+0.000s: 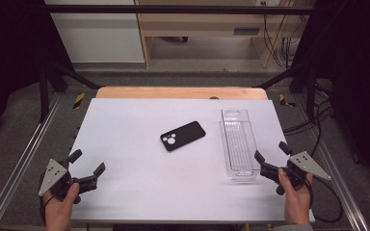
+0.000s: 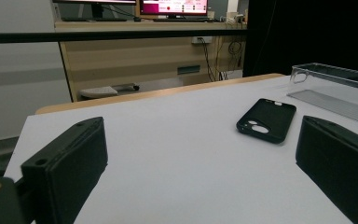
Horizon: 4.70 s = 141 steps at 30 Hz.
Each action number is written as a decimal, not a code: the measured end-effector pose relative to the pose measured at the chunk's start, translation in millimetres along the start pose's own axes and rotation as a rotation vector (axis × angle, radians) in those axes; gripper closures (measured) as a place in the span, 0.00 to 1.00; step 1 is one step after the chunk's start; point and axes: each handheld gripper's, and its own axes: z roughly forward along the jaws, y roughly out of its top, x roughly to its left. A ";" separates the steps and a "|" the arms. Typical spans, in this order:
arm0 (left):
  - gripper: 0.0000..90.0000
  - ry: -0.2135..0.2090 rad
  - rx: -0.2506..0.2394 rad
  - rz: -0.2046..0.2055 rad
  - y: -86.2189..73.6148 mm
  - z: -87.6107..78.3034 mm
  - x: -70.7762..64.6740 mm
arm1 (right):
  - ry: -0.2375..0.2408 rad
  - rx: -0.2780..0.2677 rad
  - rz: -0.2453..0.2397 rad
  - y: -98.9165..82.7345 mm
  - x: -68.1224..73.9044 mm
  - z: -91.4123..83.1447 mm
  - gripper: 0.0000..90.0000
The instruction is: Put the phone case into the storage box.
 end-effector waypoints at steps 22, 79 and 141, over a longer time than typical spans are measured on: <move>0.04 0.003 0.018 -0.009 0.3 0.0 -2.9 | -0.042 0.023 0.009 3.7 8.4 -1.4 0.04; 0.04 -0.018 0.034 0.016 -0.8 3.1 -8.6 | 0.139 0.429 -0.045 14.0 162.4 215.5 0.20; 0.04 0.055 0.000 0.008 1.8 -1.5 -4.9 | 0.575 0.684 -0.269 -35.0 276.9 202.5 1.00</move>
